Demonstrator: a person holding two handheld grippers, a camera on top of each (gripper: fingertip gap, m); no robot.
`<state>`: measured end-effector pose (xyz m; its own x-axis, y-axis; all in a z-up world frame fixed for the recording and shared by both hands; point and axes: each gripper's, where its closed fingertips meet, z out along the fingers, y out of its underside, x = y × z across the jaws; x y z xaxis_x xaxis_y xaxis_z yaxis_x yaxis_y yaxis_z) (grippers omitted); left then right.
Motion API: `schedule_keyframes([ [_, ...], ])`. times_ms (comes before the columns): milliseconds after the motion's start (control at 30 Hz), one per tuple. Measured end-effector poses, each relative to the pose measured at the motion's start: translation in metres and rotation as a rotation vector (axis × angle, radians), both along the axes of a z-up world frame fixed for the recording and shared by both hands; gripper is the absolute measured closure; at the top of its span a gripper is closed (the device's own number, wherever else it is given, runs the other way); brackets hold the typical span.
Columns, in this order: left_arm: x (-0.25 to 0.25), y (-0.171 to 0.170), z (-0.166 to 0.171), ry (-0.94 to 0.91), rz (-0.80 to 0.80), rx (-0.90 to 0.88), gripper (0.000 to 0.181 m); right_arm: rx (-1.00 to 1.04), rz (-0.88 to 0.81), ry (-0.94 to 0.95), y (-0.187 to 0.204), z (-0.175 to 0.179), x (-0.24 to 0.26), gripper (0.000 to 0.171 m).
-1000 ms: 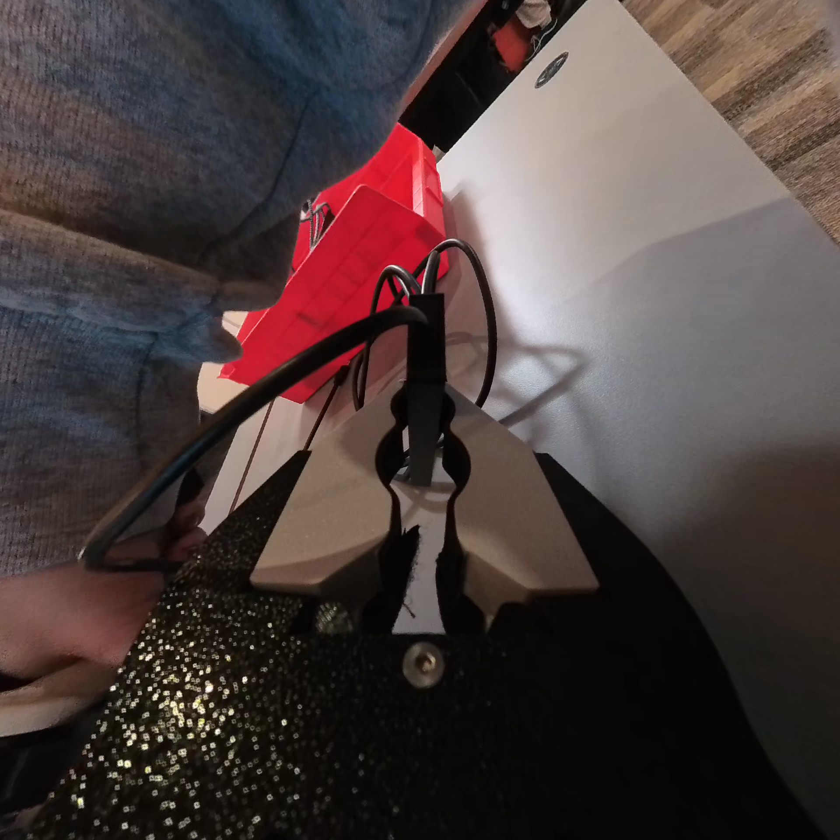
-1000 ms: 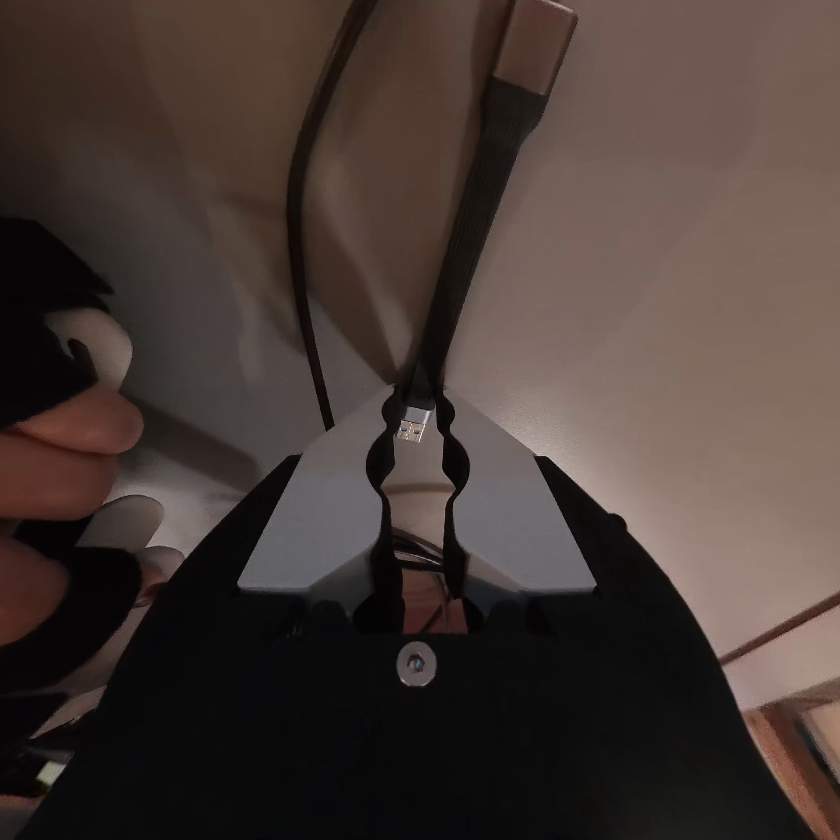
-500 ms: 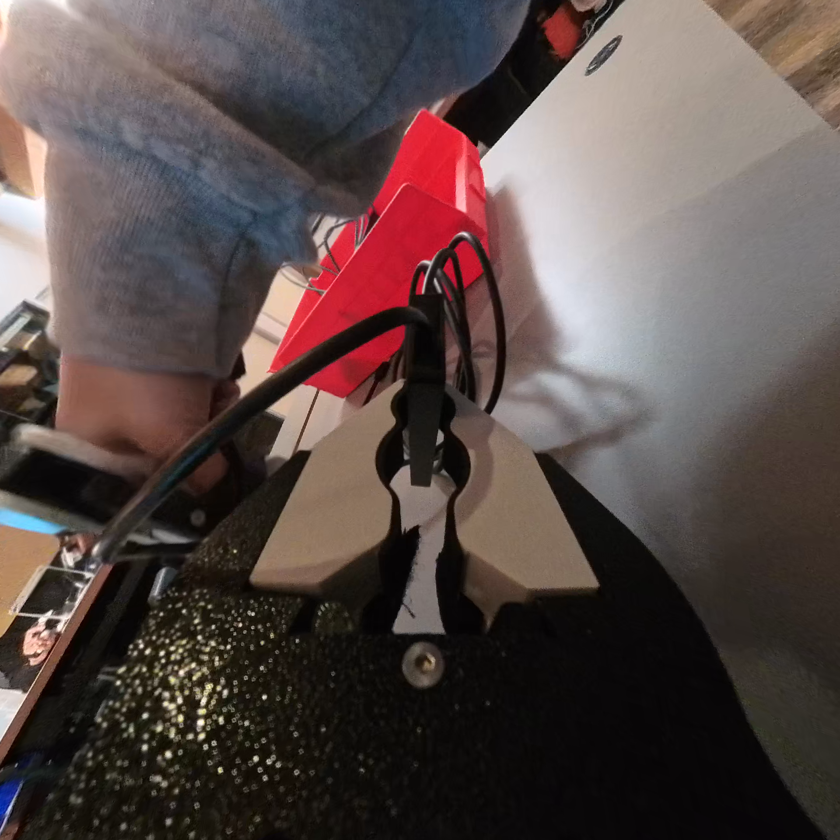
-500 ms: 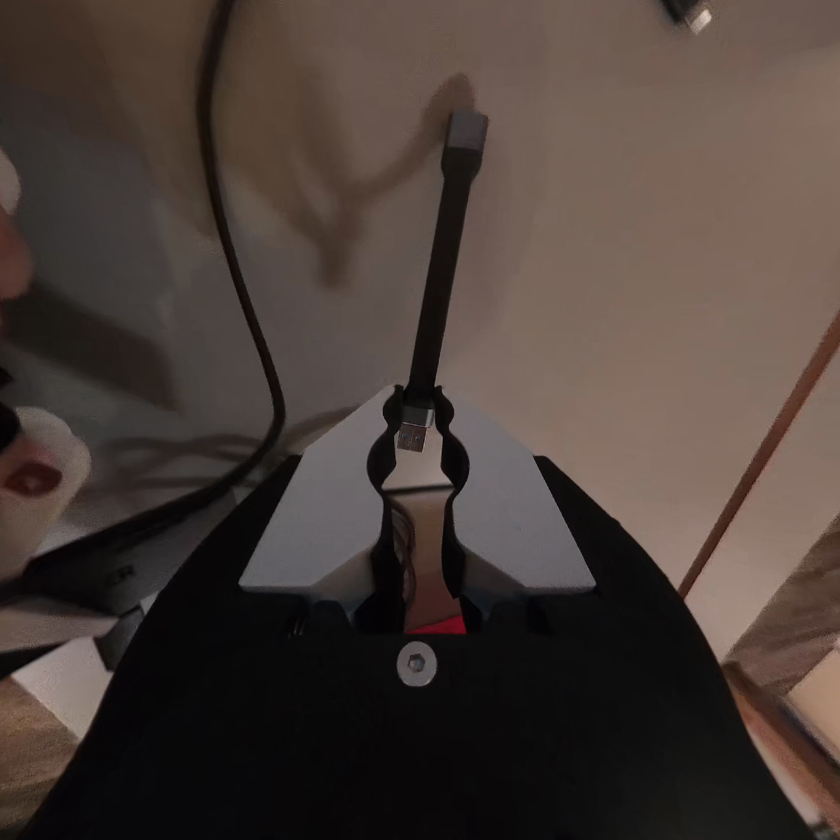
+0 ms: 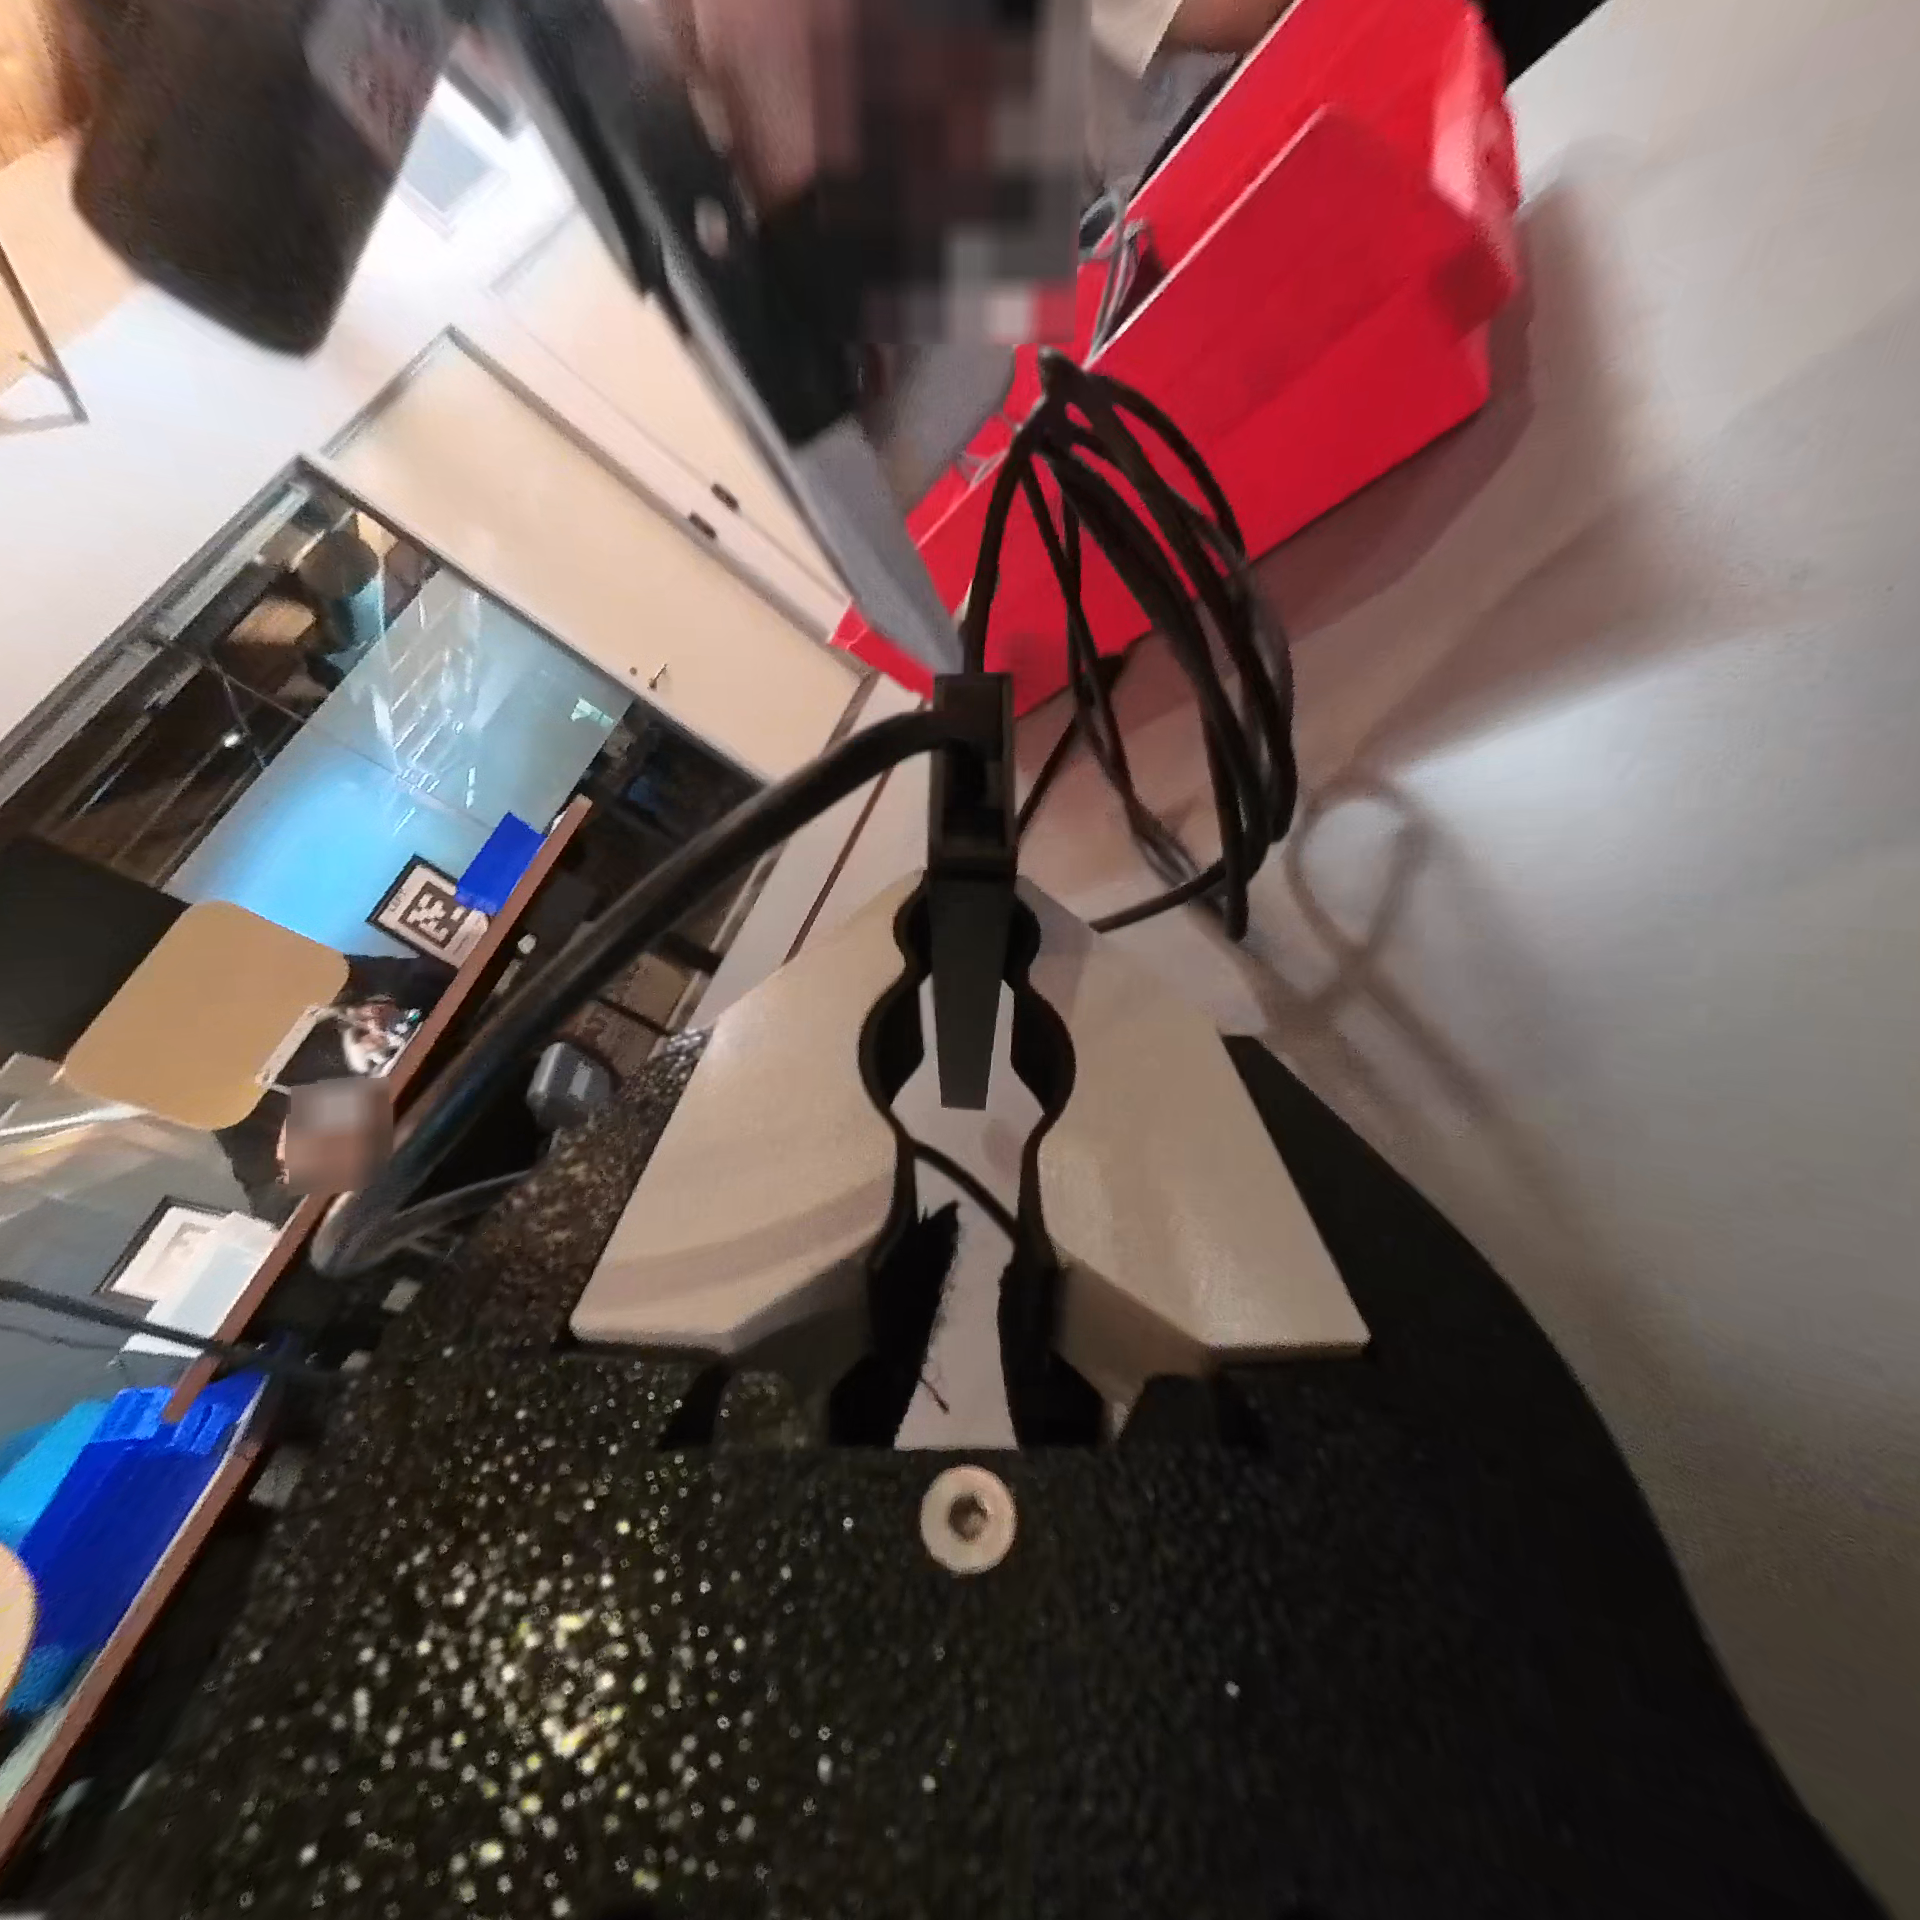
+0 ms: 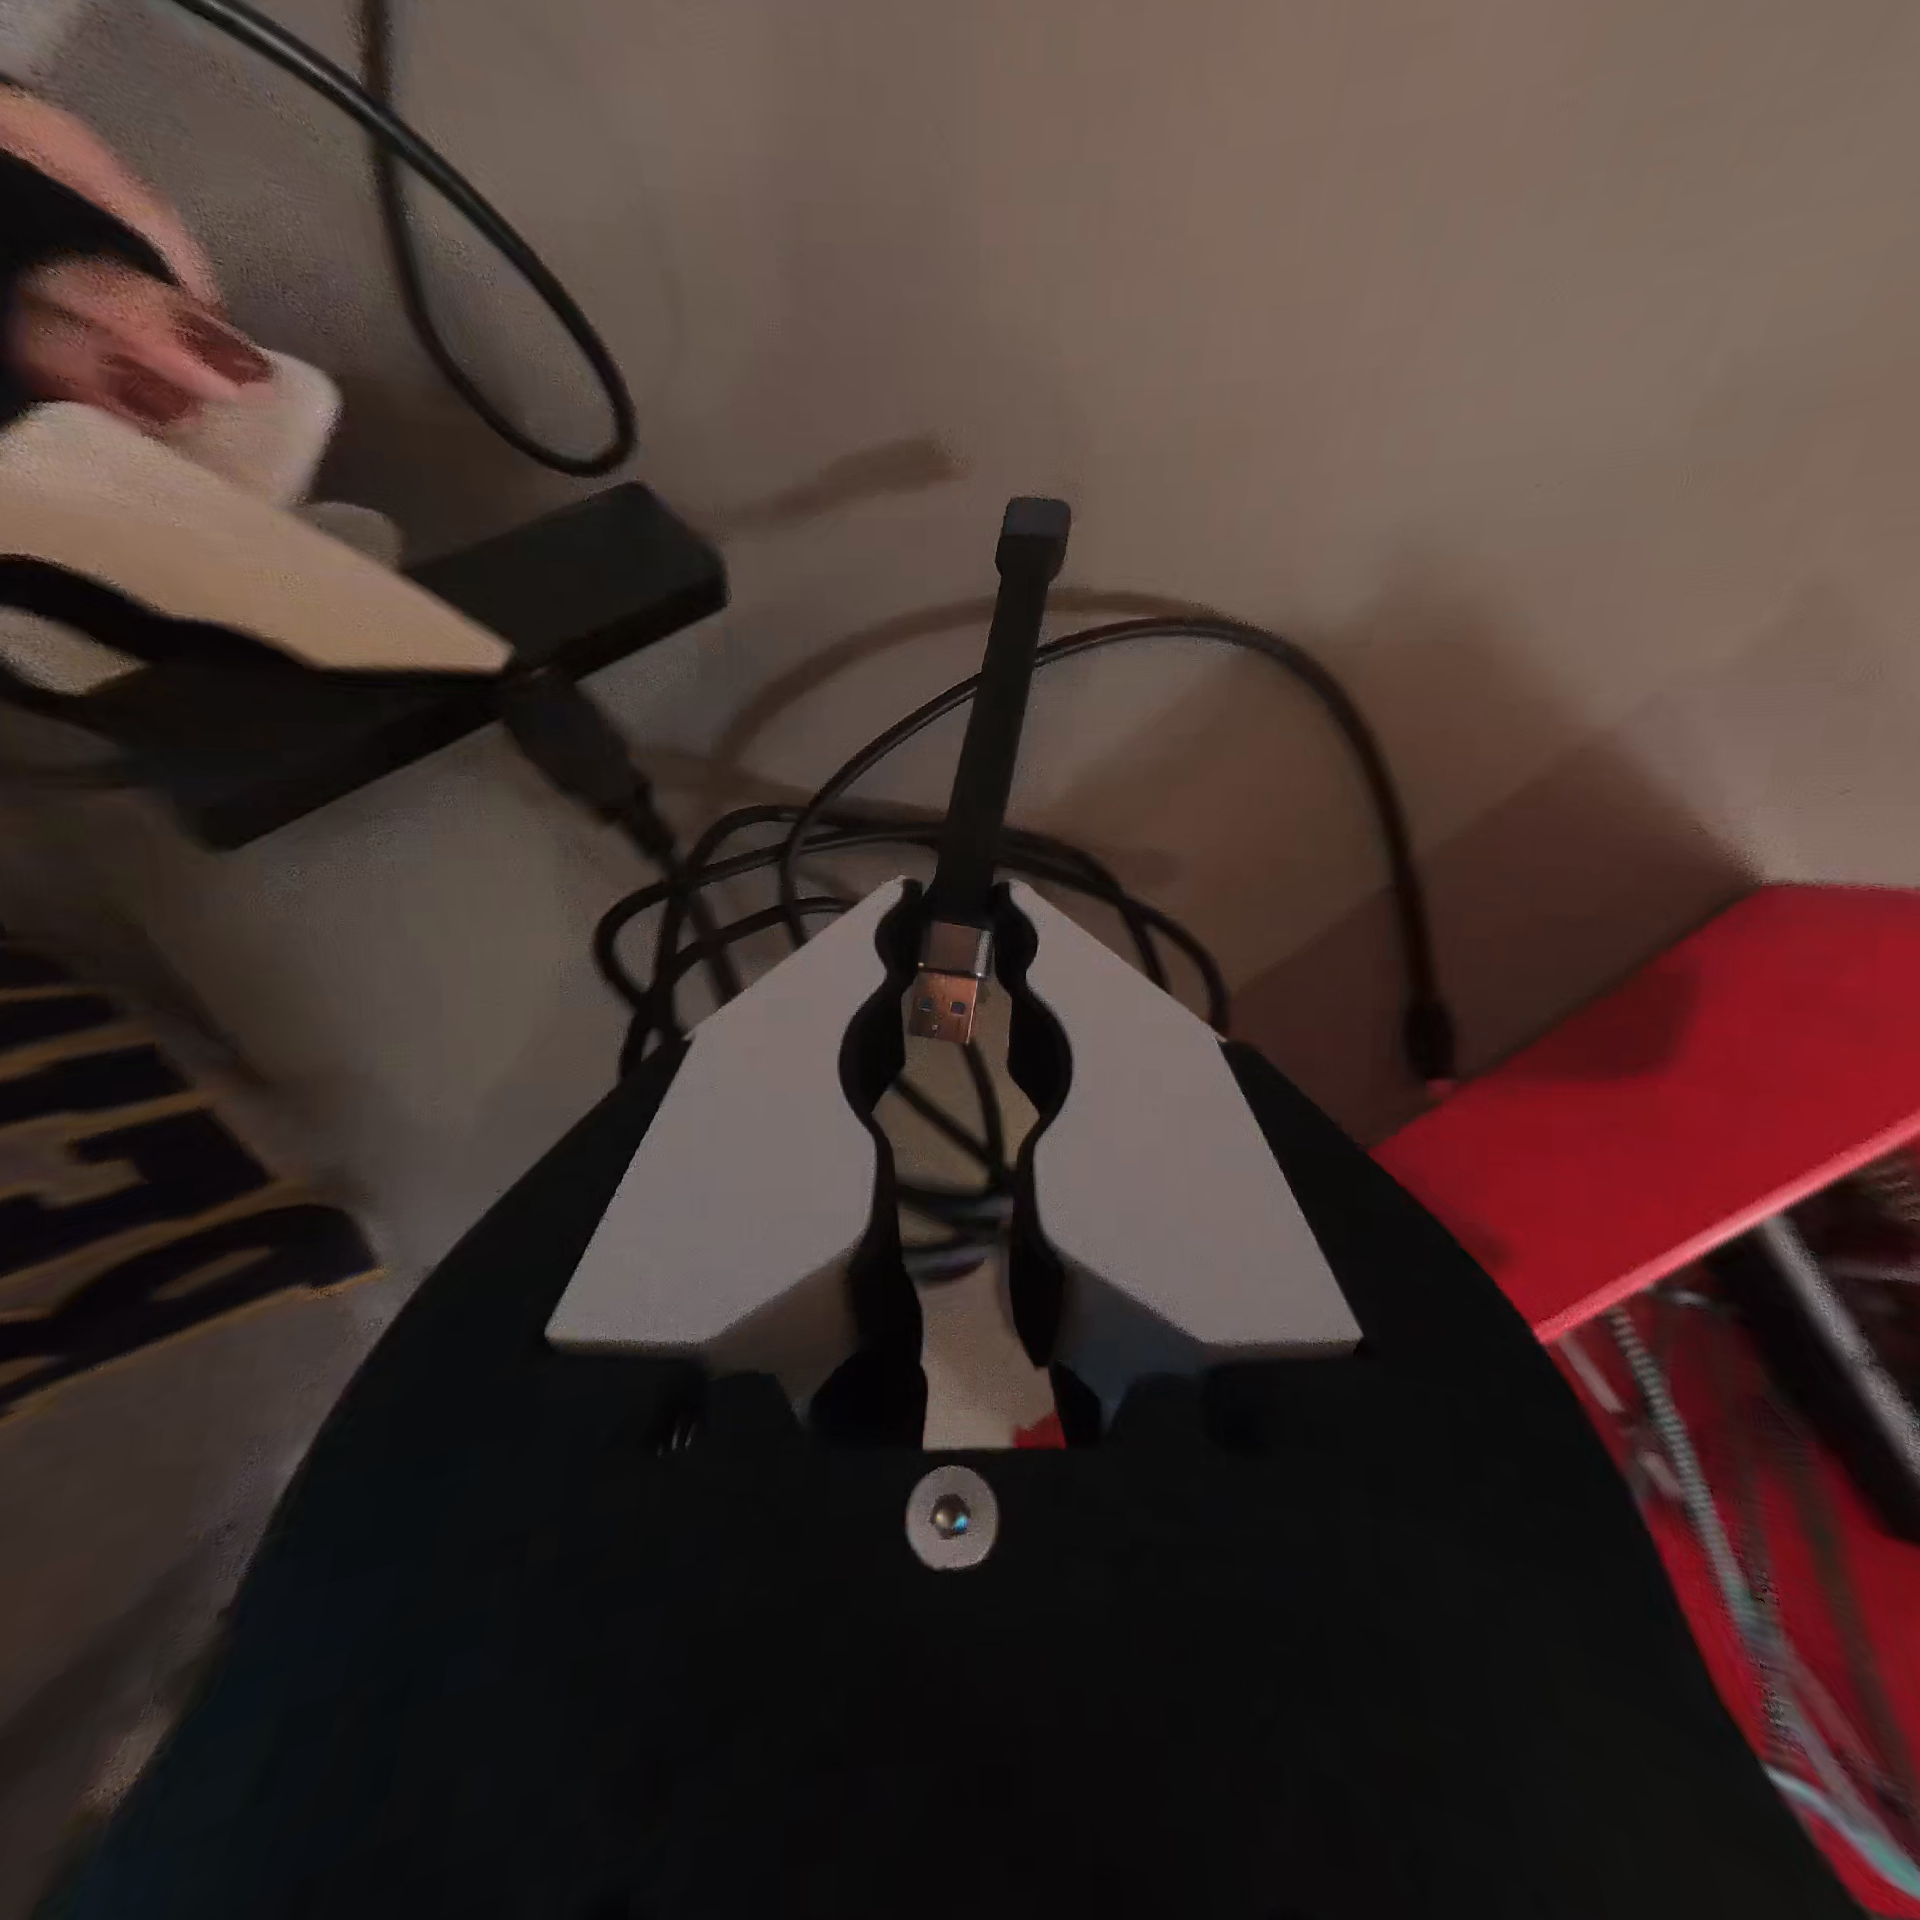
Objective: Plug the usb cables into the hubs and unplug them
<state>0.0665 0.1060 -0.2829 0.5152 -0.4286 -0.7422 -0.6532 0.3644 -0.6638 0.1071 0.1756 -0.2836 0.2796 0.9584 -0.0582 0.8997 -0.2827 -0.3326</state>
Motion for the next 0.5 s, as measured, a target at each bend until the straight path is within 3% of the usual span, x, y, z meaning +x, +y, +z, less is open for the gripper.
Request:
schedule_keyframes([
  [33, -0.004, 0.003, -0.001, 0.021, 0.016, 0.011, 0.173, -0.037, -0.034, 0.040, -0.003, 0.005, 0.003, 0.159],
  [300, -0.008, 0.013, -0.030, 0.217, 0.037, -0.016, 0.170, -0.125, -0.118, 0.236, -0.019, 0.046, 0.017, 0.159],
  [500, -0.038, 0.033, -0.026, 0.069, 0.184, -0.114, 0.172, -0.153, -0.105, 0.246, -0.053, 0.046, 0.034, 0.159],
])
